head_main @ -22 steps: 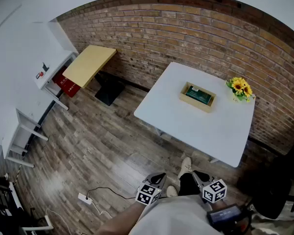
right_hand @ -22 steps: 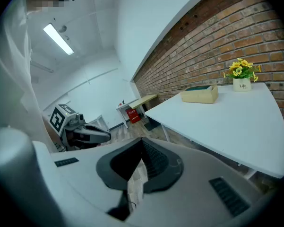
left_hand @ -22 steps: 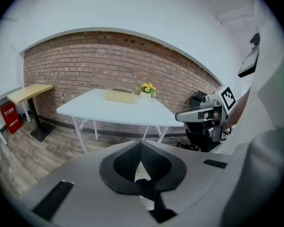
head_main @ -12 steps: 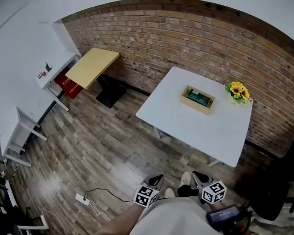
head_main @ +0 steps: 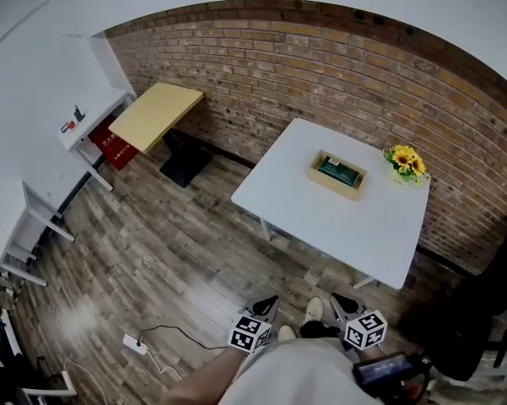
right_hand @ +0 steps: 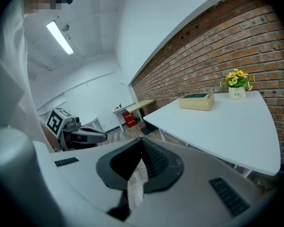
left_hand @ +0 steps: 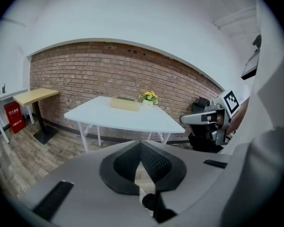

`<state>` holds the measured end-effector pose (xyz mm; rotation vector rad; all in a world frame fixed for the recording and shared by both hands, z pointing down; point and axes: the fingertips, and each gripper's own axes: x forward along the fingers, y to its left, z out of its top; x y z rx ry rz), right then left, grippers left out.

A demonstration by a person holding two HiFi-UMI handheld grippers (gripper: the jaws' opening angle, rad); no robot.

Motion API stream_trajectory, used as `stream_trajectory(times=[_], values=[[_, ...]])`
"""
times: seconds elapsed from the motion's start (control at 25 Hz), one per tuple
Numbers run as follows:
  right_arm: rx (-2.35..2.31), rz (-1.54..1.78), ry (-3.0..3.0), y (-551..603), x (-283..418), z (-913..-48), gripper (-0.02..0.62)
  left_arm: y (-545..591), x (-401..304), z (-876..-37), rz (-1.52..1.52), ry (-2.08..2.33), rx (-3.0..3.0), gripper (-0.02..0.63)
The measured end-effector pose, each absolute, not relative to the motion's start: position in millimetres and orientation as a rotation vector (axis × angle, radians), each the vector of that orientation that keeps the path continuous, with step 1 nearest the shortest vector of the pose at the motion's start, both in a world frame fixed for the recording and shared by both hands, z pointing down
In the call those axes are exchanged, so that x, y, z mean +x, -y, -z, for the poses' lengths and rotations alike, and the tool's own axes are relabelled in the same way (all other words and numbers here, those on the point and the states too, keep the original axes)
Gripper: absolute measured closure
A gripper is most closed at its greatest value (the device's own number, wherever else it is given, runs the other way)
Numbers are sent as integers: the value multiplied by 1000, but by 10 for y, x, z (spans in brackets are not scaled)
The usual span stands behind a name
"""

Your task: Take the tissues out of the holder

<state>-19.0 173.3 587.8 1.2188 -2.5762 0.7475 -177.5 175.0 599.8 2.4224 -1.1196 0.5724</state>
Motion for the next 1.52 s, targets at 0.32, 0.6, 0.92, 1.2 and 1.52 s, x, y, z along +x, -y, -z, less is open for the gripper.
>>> stream_trajectory(times=[0.32, 0.6, 0.92, 1.2, 1.52], values=[[1202, -758, 2564, -1735, -222, -5927, 589, -1802, -1891, -6061, -574, 1157, 2391, 597], [1214, -770, 2558, -1757, -187, -5948, 589, -1833, -1861, -6086, -578, 1156, 2387, 597], [1245, -783, 2552, -1815, -121, -5955, 589, -1848, -1785, -6071, -598, 1131, 2406, 597], [1266, -796, 2536, -1809, -50, -5974, 589, -1816, -1718, -6040, -603, 1121, 2417, 598], [1235, -814, 2536, -1804, -115, -6008, 589, -1861, -1774, -6110, -615, 1131, 2378, 597]])
